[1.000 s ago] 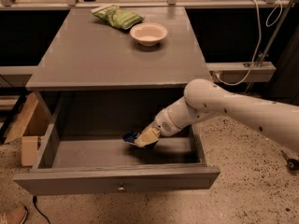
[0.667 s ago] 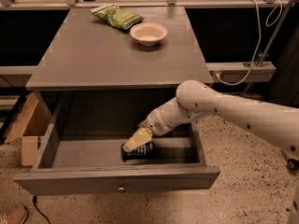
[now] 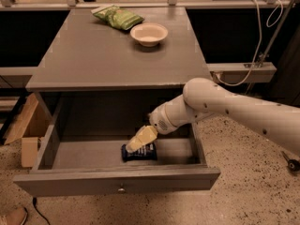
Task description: Place rxbar blueberry into top drawer
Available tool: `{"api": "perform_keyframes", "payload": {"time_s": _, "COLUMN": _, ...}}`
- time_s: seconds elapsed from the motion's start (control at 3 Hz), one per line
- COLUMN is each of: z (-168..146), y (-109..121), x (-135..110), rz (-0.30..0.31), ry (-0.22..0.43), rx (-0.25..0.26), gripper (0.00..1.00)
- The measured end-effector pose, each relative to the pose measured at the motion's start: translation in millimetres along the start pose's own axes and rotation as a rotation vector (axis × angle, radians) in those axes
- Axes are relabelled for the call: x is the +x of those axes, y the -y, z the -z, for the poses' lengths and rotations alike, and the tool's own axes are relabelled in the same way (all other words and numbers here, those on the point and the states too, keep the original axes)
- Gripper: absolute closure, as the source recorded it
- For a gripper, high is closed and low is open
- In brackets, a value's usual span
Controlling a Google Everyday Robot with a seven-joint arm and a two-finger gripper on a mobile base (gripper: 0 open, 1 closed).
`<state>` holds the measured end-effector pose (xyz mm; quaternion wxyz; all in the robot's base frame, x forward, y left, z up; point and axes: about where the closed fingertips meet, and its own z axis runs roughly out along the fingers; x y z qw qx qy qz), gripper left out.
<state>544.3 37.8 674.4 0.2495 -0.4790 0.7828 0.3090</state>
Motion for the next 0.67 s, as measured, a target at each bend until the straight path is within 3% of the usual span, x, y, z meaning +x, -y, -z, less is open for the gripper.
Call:
{"api": "perform_keyframes", "payload": {"time_s": 0.33, "z": 80, "y": -18, "x": -10, "rz": 0.036, "ry": 0.052, "rx": 0.182, "gripper": 0.0}}
{"api": "perform_keyframes", "payload": {"time_s": 0.67, "z": 122, "y": -30, "x": -16, "rz": 0.066, "ry": 0.081, "rx": 0.27, "gripper": 0.0}}
